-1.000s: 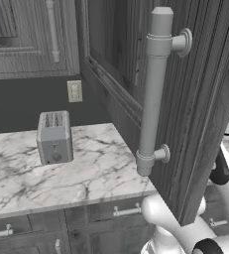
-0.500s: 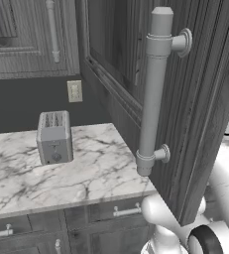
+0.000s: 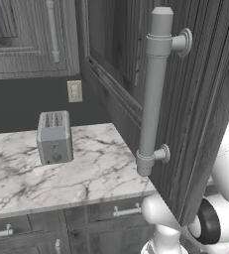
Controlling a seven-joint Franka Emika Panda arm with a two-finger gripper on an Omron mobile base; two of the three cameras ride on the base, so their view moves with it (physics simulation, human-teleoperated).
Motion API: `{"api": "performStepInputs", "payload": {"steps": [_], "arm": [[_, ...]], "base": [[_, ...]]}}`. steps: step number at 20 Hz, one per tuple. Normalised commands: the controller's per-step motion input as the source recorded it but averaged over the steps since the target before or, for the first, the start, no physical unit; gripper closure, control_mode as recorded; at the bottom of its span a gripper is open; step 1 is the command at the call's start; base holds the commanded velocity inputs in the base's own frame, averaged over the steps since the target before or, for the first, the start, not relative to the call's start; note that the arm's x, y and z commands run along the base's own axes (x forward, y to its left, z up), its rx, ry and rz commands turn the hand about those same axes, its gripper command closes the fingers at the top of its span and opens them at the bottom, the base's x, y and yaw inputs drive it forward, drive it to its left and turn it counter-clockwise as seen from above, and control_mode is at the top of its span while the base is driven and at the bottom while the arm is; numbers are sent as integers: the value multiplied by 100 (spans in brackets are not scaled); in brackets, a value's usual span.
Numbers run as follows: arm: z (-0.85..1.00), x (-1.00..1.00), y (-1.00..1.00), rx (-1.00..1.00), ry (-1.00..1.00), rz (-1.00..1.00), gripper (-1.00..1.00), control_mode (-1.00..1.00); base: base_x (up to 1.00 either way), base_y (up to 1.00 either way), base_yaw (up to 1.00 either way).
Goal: Collect the turmeric, mayonnaise, and shaker from the cabinet and place them next to the stove.
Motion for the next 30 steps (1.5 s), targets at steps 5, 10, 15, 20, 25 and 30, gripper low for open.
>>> {"api": "performStepInputs", "payload": {"steps": [5, 10, 15, 20, 25, 30], "arm": [[0, 31, 1, 0, 0, 10, -100, -100], [0, 37, 0, 0, 0, 2, -100, -100], [0, 38, 0, 0, 0, 8, -100, -100], [0, 20, 8, 0, -2, 13, -100, -100], [0, 14, 7, 0, 0, 8, -100, -100], [0, 5, 5, 0, 0, 3, -100, -100]], "base": [[0, 0, 0], [0, 0, 0], [0, 0, 0], [0, 0, 0], [0, 0, 0], [0, 0, 0]]}}
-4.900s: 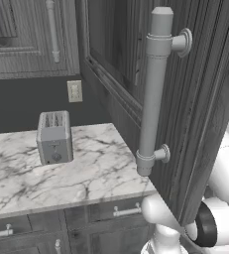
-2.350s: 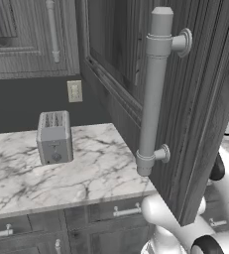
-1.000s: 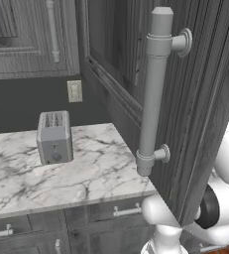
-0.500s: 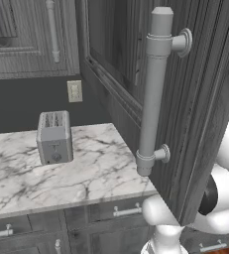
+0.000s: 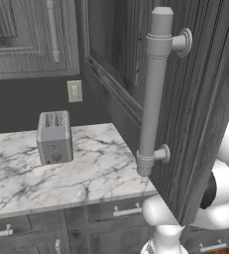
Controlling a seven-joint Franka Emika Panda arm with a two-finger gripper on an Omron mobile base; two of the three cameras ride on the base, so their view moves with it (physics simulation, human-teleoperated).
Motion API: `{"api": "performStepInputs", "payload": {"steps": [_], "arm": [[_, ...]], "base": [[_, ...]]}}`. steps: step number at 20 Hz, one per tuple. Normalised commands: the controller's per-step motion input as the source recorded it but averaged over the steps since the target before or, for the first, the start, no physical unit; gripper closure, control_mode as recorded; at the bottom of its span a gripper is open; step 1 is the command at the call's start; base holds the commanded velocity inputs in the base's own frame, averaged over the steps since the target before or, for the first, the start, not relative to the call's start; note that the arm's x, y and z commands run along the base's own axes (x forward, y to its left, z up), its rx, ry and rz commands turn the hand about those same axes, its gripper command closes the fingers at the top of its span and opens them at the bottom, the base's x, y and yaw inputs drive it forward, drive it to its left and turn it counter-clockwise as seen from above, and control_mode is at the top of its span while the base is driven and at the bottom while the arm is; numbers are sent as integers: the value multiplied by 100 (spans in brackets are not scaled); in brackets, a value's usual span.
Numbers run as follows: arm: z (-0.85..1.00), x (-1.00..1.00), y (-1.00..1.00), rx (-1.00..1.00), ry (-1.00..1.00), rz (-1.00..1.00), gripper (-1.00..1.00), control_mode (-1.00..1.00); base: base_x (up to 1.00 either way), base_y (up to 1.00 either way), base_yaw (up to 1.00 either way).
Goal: Collect the turmeric, mayonnaise, and shaker from the cabinet and place them next to the stove.
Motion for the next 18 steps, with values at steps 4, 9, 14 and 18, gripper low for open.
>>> {"api": "performStepInputs", "payload": {"steps": [4, 9, 14, 18], "arm": [[0, 0, 5, 0, 0, 1, -100, -100], [0, 11, 15, 0, 0, 0, -100, -100], [2, 19, 15, 0, 0, 0, -100, -100], [9, 17, 5, 0, 0, 0, -100, -100]], "base": [[0, 0, 0], [0, 0, 0], [0, 0, 0], [0, 0, 0]]}}
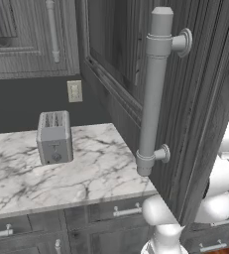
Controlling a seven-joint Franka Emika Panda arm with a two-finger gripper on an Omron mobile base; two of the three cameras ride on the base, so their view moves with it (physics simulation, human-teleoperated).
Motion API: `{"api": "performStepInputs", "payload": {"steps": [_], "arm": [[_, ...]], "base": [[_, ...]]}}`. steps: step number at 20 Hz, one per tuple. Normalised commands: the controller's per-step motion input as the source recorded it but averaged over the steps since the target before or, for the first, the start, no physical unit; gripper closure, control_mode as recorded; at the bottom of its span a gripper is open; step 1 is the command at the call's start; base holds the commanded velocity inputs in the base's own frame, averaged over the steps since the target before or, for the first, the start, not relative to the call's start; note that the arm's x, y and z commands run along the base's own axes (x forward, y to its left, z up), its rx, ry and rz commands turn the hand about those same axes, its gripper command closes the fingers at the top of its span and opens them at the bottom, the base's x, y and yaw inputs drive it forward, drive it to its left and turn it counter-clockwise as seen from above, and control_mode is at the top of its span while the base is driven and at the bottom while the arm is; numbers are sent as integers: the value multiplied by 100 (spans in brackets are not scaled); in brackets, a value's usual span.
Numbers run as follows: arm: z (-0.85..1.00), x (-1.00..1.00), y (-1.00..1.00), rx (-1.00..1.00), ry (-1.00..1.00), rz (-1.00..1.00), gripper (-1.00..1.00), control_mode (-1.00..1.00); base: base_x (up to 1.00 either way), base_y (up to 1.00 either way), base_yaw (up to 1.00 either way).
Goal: Collect the turmeric, mayonnaise, and shaker from the cabinet and place them next to the stove.
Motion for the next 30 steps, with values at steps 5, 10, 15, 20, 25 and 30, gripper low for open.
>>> {"api": "performStepInputs", "payload": {"steps": [5, 10, 15, 20, 25, 30], "arm": [[10, 17, 3, 0, 0, 1, -100, -100], [6, 18, 9, 0, 0, 1, -100, -100], [0, 20, 14, 0, 1, 1, -100, -100], [0, 22, 21, 0, 1, 0, -100, -100], [0, 19, 25, -1, 1, 0, -100, -100], [0, 16, 12, -1, 0, 0, -100, -100]], "base": [[0, 0, 0], [0, 0, 0], [0, 0, 0], [0, 0, 0], [0, 0, 0], [0, 0, 0]]}}
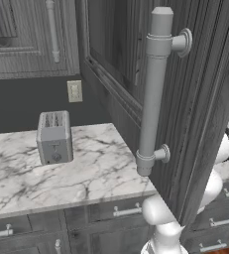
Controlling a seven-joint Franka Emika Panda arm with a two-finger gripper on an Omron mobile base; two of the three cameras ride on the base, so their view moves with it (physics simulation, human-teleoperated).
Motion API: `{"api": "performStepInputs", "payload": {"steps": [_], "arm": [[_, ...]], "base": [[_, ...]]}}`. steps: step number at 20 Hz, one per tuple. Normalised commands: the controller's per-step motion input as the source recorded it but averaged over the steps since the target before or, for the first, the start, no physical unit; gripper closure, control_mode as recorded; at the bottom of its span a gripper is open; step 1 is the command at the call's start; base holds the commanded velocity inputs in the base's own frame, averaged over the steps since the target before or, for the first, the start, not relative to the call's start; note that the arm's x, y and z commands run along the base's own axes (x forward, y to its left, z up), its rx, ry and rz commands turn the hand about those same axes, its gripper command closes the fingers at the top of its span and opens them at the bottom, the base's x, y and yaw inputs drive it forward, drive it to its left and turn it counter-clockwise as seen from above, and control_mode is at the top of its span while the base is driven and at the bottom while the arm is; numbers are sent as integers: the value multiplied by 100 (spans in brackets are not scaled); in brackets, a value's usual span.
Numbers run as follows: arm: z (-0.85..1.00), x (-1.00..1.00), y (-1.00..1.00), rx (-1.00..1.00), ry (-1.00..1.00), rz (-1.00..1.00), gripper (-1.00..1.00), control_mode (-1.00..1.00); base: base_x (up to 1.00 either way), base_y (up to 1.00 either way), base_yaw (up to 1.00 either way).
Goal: Collect the turmeric, mayonnaise, and shaker from the cabinet and place them next to the stove.
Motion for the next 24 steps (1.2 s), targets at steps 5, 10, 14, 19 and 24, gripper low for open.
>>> {"api": "performStepInputs", "payload": {"steps": [5, 10, 14, 19, 24], "arm": [[0, 9, 0, -2, 0, 0, -100, -100], [-6, 8, 1, -4, 1, 0, -100, -100], [-9, 10, 2, -4, 2, 0, -100, -100], [-2, 11, 2, -1, 1, 0, -100, -100], [0, 8, 5, 0, 0, 0, -100, -100]], "base": [[0, 0, 0], [0, 0, 0], [0, 0, 0], [0, 0, 0], [0, 0, 0]]}}
